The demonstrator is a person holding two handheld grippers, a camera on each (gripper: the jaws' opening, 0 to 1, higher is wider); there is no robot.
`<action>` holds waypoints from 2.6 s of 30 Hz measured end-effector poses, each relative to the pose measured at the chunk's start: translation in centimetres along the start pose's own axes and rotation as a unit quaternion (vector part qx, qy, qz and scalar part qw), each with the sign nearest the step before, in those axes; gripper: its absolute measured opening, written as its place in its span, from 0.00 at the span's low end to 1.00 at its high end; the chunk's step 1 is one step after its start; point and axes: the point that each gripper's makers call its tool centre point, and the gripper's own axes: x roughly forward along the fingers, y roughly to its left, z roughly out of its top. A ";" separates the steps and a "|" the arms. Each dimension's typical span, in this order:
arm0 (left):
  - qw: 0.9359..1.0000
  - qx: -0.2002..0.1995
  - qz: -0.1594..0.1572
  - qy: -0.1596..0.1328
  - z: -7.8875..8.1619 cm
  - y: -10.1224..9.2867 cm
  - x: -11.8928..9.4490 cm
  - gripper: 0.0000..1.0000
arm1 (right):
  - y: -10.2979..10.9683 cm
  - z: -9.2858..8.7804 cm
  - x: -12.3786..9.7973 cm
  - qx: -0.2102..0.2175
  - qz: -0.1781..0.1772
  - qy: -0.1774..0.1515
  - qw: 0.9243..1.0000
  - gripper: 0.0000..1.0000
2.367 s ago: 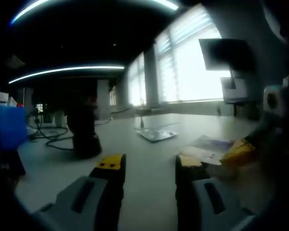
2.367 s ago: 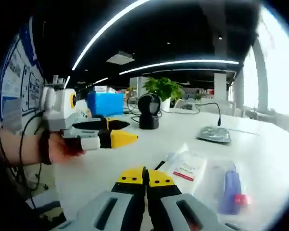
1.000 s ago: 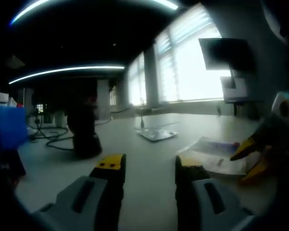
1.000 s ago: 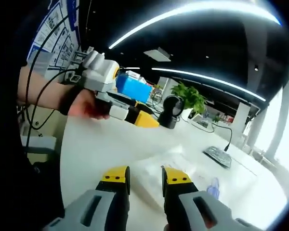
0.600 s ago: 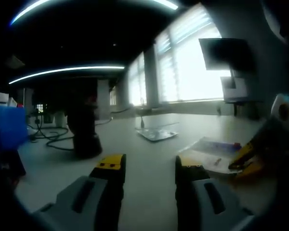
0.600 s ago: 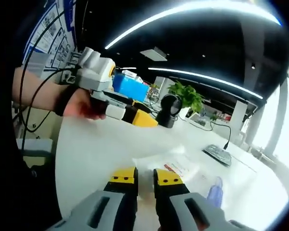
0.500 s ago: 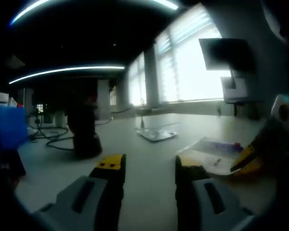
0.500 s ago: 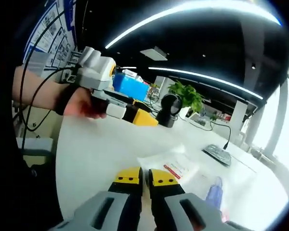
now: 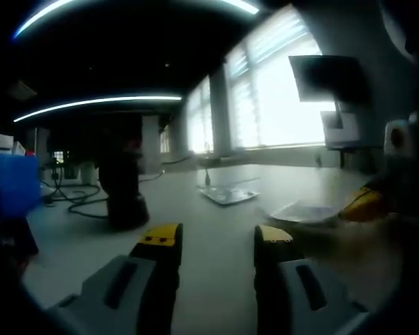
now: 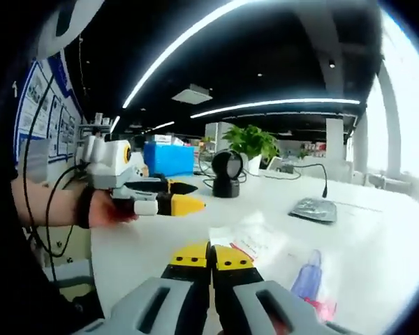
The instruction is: Clip sheet goods on table flip sheet goods clip sheet goods scan sheet goods put sheet goods back to table
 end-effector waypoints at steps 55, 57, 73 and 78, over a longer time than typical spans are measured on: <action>1.000 -0.003 0.000 -0.003 0.2 0.0 0.0 0.33 | -0.2 1.3 -0.8 0.304 0.105 -0.030 0.946 0.00; 1.000 -0.002 0.000 -0.003 0.2 -0.1 0.0 0.33 | -0.2 1.5 -0.9 0.298 0.106 -0.032 0.948 0.00; 1.000 -0.001 0.001 -0.001 0.0 0.0 0.0 0.33 | 0.9 0.4 -0.6 0.251 0.116 -0.007 0.961 0.00; 1.000 -0.002 0.002 -0.002 0.0 0.1 0.0 0.33 | 0.1 0.6 -0.5 0.267 0.100 -0.018 0.958 0.00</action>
